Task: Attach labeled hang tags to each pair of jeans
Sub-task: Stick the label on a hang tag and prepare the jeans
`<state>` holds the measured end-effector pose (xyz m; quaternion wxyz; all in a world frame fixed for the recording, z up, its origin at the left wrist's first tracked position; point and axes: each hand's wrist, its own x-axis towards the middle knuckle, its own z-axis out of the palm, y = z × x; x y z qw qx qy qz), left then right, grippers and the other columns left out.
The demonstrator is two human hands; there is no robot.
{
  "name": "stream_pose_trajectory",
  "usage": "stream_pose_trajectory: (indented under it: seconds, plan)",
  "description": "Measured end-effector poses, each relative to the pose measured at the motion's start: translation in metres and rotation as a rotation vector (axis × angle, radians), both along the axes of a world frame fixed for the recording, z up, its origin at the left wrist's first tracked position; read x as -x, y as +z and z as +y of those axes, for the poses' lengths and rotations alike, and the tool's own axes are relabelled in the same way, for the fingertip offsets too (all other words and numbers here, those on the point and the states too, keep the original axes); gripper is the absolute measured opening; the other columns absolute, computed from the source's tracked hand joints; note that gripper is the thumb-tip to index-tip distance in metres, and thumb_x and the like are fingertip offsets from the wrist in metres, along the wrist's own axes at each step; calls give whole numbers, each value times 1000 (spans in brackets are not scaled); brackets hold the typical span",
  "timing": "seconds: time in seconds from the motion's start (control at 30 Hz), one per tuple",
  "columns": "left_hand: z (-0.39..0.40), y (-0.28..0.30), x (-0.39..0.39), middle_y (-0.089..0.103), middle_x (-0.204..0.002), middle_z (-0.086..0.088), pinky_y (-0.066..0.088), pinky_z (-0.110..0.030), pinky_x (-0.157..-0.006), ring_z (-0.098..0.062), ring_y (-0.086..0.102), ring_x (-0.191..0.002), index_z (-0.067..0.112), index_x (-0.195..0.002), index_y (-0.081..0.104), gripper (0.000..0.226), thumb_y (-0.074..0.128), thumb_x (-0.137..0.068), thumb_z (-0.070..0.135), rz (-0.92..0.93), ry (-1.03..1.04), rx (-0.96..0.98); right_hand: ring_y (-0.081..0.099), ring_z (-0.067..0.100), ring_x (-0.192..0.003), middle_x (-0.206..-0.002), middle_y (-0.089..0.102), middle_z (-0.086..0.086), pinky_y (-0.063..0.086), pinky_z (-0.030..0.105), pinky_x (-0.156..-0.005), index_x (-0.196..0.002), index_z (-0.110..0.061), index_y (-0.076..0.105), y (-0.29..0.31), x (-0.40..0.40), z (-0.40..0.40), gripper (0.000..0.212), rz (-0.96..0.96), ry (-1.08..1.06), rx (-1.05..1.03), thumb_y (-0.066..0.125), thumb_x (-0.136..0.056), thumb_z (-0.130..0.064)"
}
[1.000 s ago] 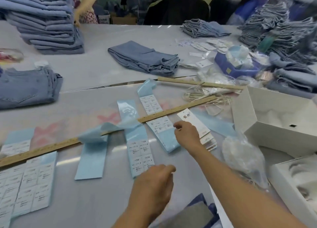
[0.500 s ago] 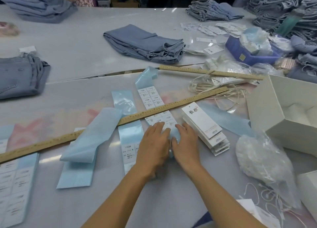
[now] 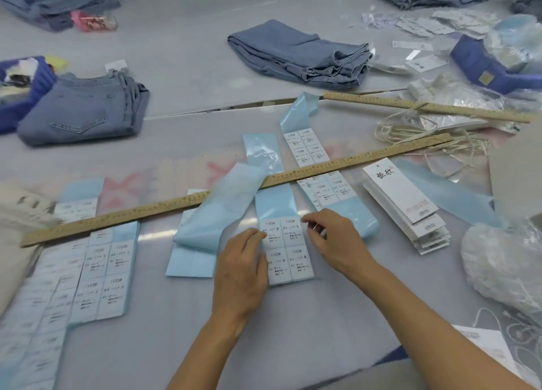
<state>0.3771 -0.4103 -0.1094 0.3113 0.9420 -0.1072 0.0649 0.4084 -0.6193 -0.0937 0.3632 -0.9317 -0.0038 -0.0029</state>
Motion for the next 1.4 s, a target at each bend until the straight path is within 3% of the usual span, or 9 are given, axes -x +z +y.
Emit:
stream_pose_trajectory:
  seconds: [0.2, 0.37, 0.5, 0.67, 0.9, 1.0, 1.2, 1.33, 1.4]
  plan:
    - [4, 19, 0, 64, -130, -7, 50, -40, -103, -25, 58, -123, 9, -124, 68, 34, 67, -91, 2, -52, 13, 55, 62, 12, -85, -99, 65, -3, 53, 29, -82, -115, -16, 71, 1, -2, 8, 23, -38, 88, 67, 65, -95, -8]
    - [71, 36, 21, 64, -132, -6, 50, -38, -100, -24, 60, -123, 14, -123, 69, 34, 69, -89, 7, -58, 42, -41, 58, 2, -75, -92, 62, -12, 49, 22, -71, -108, -18, 74, 1, 2, 31, 25, -109, 247, 131, 71, -89, -2]
    - [151, 28, 49, 63, -135, -5, 49, -44, -103, -27, 58, -126, 14, -125, 69, 37, 70, -89, 4, 57, 229, -92, 64, 18, -86, -96, 61, -10, 56, 39, -66, -104, -17, 75, -5, 11, 56, 32, -210, 372, 195, 76, -80, 5]
    - [187, 10, 81, 62, -135, -10, 45, -48, -105, -33, 58, -125, 10, -122, 70, 35, 70, -89, 0, 131, 409, -141, 64, 32, -94, -103, 65, 8, 55, 39, -74, -104, -9, 76, -13, 18, 68, 34, -273, 362, 289, 79, -75, 9]
    - [165, 5, 77, 64, -134, -11, 49, -48, -101, -34, 63, -121, 11, -118, 73, 36, 74, -83, 1, 4, 154, -121, 52, 30, -117, -125, 52, 10, 47, 43, -99, -122, -9, 66, -15, 12, 46, 38, -258, -23, 161, 69, -86, 5]
    - [154, -16, 62, 65, -129, -18, 55, -55, -89, -42, 68, -107, 7, -114, 73, 39, 50, -87, 23, -103, 68, -91, 45, 26, -127, -136, 44, 11, 42, 41, -108, -131, -10, 61, -6, 11, 36, 39, -201, -178, 154, 61, -93, -1]
    - [121, -36, 31, 66, -121, -29, 58, -60, -68, -50, 69, -89, 4, -108, 76, 66, 28, -103, 49, -225, -62, -112, 63, 38, -102, -121, 63, 18, 57, 50, -79, -109, -6, 71, -15, 18, 25, 31, -215, 68, 384, 67, -81, 4]
    - [103, -27, 32, 69, -112, -31, 59, -54, -61, -50, 72, -85, 15, -115, 59, 48, 22, -106, 44, -288, -148, -151, 63, 34, -102, -112, 65, 14, 56, 44, -82, -105, -5, 73, -11, 13, 17, 32, -395, -89, 389, 67, -77, 8]
    - [99, -29, 33, 69, -112, -31, 57, -51, -76, -48, 71, -90, 13, -112, 63, 47, 25, -107, 38, -330, -124, -164, 62, 33, -110, -118, 65, 13, 54, 44, -91, -111, -8, 73, -9, 15, 9, 35, -424, -191, 412, 68, -79, 5]
